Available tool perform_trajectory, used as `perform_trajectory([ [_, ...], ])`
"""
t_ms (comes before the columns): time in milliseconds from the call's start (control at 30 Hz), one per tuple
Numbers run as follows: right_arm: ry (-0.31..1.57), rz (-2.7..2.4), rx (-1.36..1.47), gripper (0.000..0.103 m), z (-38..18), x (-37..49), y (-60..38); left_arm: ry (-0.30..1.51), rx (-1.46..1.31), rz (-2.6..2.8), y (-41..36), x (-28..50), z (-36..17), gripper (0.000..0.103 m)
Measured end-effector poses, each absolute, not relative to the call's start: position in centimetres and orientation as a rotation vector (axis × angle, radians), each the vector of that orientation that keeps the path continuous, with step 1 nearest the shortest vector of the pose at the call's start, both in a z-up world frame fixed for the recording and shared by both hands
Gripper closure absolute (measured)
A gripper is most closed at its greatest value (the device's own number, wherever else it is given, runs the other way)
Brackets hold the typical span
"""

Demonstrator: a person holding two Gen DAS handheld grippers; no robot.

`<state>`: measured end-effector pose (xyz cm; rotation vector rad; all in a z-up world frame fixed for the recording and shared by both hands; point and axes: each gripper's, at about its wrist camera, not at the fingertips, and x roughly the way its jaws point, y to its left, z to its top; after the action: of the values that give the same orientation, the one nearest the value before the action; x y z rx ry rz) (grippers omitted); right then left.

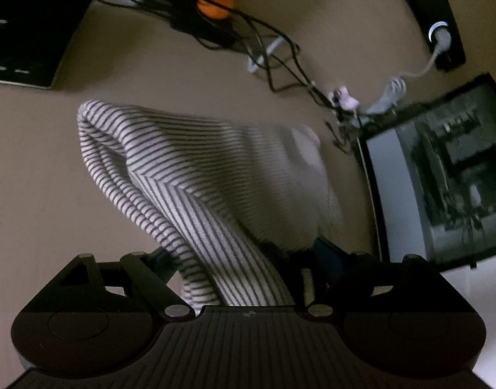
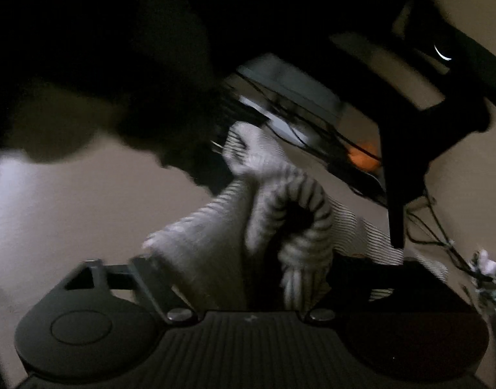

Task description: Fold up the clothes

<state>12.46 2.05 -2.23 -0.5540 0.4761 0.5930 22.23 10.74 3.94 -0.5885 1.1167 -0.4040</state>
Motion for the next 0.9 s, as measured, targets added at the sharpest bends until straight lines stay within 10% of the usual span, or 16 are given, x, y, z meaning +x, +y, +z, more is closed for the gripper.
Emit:
perform_trajectory([
  [333,0.583,0.488,-0.506,0.074,-1.2,14.4,1.1,1.067,-0.544,-0.437,12.8,22.9,4.1,0.009],
  [900,0.555,0.691,-0.408,0.077,-0.7,15.2,-2.7,1.091,-0.635,-0.167,9.9,24.9,0.7,0.009],
])
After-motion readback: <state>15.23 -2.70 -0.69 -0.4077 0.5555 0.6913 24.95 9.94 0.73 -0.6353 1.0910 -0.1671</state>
